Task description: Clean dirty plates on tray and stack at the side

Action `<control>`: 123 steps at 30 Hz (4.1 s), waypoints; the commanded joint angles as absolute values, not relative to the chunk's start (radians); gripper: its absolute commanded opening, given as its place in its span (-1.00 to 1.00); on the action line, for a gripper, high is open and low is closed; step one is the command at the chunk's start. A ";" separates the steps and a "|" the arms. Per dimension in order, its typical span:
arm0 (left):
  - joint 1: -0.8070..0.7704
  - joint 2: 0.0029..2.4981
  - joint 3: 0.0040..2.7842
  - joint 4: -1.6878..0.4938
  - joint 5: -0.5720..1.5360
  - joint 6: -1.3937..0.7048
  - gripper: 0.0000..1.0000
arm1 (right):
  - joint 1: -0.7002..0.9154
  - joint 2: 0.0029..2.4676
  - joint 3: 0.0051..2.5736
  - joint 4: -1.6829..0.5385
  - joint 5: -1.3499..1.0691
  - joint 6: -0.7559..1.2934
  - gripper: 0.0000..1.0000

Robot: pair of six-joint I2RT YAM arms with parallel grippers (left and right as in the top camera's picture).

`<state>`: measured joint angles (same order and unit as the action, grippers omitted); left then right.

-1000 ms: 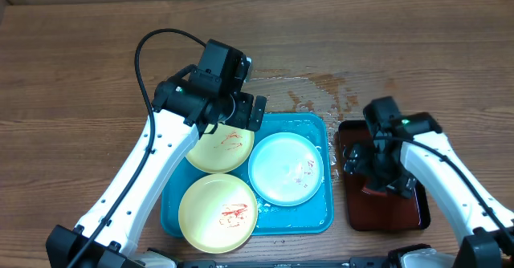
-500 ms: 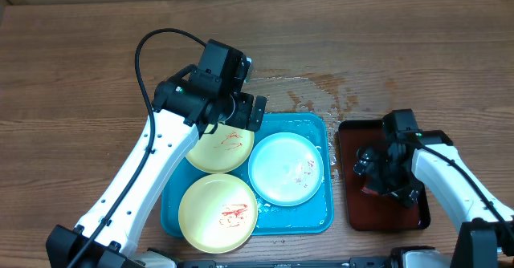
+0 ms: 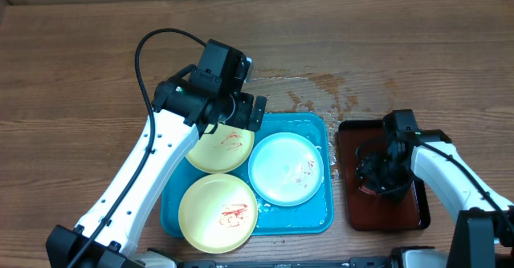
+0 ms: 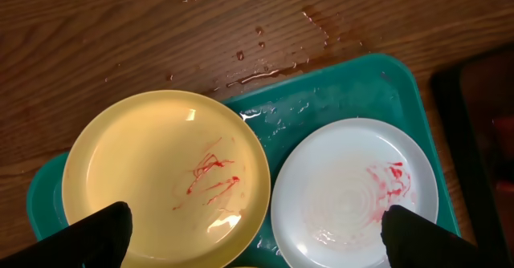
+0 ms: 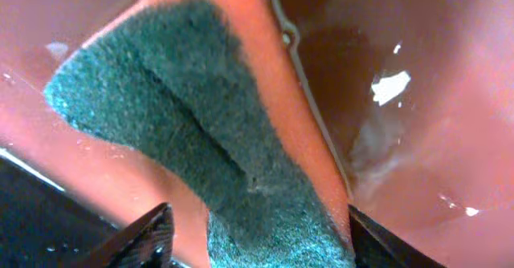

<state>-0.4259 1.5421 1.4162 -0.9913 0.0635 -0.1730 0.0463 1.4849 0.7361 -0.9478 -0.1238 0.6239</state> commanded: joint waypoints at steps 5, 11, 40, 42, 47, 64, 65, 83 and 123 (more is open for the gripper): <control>-0.433 1.549 1.433 -0.994 0.071 -0.149 1.00 | 0.044 1.489 0.732 -0.948 -0.155 0.620 -0.32; -0.433 1.549 1.433 -0.999 0.071 -0.149 1.00 | 0.044 1.489 0.732 -0.950 -0.155 0.620 -0.92; -0.433 1.549 1.433 -0.979 0.071 -0.133 0.99 | 0.044 1.488 0.892 -0.923 -0.022 0.226 0.58; -0.433 1.549 1.433 -0.979 0.071 -0.127 0.99 | 0.044 1.490 0.891 -0.878 -0.027 0.198 0.55; -0.433 1.549 1.433 -0.979 0.072 -0.127 0.99 | 0.044 1.523 0.891 -0.849 -0.028 0.175 0.47; -0.433 1.549 1.433 -0.979 0.071 -0.126 1.00 | 0.044 1.666 0.889 -0.849 -0.046 0.178 0.15; -0.433 1.549 1.433 -0.979 0.071 -0.126 1.00 | 0.044 1.667 0.889 -0.848 -0.046 0.178 0.14; -0.433 1.549 1.433 -0.979 0.071 -0.127 1.00 | 0.044 1.667 0.889 -0.841 0.044 -0.053 1.00; -0.433 1.549 1.433 -0.973 0.072 -0.127 1.00 | 0.044 1.667 0.889 -0.805 -0.135 -0.048 1.00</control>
